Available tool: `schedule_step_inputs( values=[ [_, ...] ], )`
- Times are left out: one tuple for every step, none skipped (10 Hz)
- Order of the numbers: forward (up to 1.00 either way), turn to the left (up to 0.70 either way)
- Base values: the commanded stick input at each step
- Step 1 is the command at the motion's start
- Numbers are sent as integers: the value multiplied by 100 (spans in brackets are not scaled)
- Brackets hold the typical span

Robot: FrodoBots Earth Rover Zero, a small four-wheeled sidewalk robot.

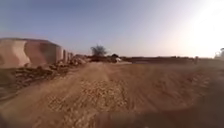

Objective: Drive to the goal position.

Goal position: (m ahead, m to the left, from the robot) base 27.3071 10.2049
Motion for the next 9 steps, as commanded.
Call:
schedule_step_inputs(
  values=[
    [69, 0],
    [69, 0],
    [69, 0],
    [69, 0],
    [69, 0],
    [69, 0],
    [69, 0],
    [69, 0],
    [69, 0]
  ],
)
